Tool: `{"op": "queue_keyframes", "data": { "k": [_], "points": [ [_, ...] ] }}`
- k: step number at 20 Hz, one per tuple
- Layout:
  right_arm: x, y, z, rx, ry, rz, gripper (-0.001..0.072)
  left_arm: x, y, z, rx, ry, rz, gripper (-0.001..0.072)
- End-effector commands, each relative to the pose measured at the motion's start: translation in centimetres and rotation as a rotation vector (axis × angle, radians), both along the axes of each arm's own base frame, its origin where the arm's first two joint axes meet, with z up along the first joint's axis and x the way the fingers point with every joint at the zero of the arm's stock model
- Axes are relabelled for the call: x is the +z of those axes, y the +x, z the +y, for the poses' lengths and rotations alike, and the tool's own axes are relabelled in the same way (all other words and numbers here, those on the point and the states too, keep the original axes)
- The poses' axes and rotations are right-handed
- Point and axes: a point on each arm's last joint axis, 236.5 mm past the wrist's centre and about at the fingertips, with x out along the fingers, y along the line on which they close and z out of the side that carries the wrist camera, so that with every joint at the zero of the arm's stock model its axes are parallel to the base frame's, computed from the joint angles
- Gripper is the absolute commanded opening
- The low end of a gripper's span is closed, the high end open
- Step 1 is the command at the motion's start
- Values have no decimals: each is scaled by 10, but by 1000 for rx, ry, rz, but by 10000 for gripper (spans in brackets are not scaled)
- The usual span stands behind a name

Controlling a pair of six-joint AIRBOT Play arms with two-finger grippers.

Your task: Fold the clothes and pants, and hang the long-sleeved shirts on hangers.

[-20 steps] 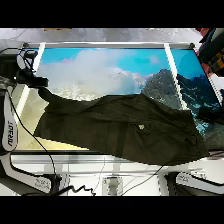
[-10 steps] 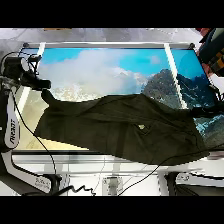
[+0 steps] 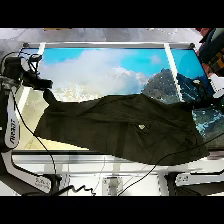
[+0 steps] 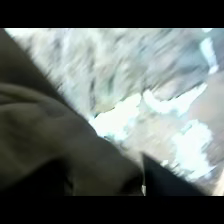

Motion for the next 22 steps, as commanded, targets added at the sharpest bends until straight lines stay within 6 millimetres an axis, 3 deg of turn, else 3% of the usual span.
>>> {"op": "queue_keyframes", "data": {
  "k": [1,4,7,9,10,11,12,14,16,18,22],
  "points": [
    [0,20,-3,-23,-14,-71,26,2,6,1,-1,1,-28,19],
    [14,43,-1,-102,40,-176,33,9,13,5,-2,20,-65,19],
    [31,66,-18,-338,109,-295,32,23,10,15,2,69,-85,19],
    [33,72,-25,-470,162,-325,33,20,13,16,0,68,-87,23],
    [31,71,-24,-487,176,-317,32,15,19,16,-2,69,-98,156],
    [29,70,-23,-489,184,-307,32,13,26,14,-5,62,-120,388],
    [27,69,-21,-488,190,-296,33,15,39,10,4,41,-175,432],
    [24,67,-18,-483,196,-281,33,37,72,9,121,-24,-360,402],
    [23,66,-17,-482,199,-275,33,46,82,21,214,-64,-433,442],
    [23,65,-16,-479,201,-269,33,27,55,40,269,-60,-308,442],
    [22,64,-16,-478,202,-266,33,-12,-46,84,326,-52,104,441]
  ]
}}
